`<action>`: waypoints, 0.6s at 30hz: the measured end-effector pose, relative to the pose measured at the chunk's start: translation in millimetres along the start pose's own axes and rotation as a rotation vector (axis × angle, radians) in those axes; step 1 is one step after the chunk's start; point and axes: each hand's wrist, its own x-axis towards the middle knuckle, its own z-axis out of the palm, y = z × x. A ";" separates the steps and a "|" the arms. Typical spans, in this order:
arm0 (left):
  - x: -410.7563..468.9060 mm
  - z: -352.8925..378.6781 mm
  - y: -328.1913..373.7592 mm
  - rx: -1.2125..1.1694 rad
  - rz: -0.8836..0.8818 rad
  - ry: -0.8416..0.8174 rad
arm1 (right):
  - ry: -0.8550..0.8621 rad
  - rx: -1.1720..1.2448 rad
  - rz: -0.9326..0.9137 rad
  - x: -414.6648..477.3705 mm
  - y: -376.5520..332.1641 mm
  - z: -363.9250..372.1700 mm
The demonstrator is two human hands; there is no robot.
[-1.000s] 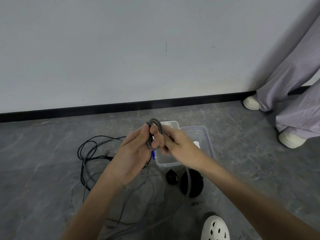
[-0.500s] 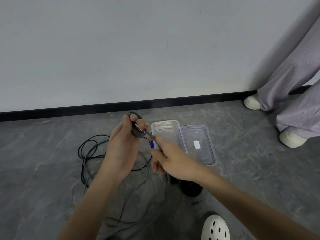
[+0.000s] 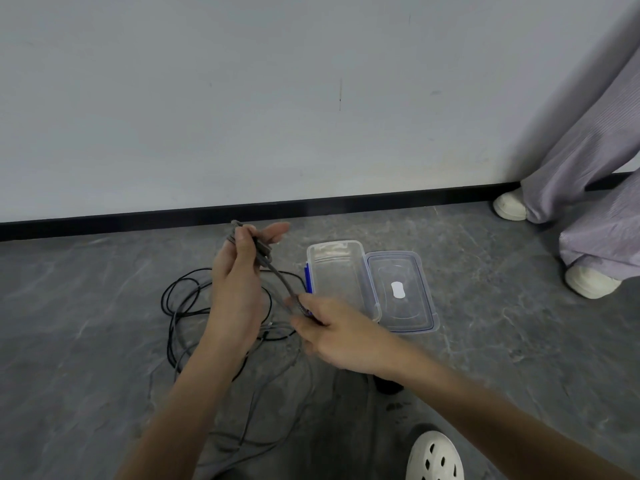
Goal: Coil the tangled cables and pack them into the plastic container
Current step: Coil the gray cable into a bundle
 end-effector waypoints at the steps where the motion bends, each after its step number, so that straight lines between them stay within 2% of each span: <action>1: -0.2 -0.5 -0.7 0.068 0.018 -0.002 | 0.037 -0.080 -0.041 0.3 -1.7 0.0; 5: -3.3 -0.1 -5.4 0.454 0.099 -0.035 | 0.104 -0.276 -0.166 -2.1 -3.4 -5.3; 9: -3.2 0.7 -7.7 0.707 0.033 -0.236 | 0.124 -0.454 -0.274 -5.3 -3.0 -16.1; 13: -3.4 -0.2 -12.9 0.980 -0.025 -0.381 | 0.173 -0.526 -0.329 -9.0 -1.5 -28.0; 18: -8.5 3.7 -13.5 1.012 -0.058 -0.518 | 0.222 -0.518 -0.357 -10.7 2.3 -40.3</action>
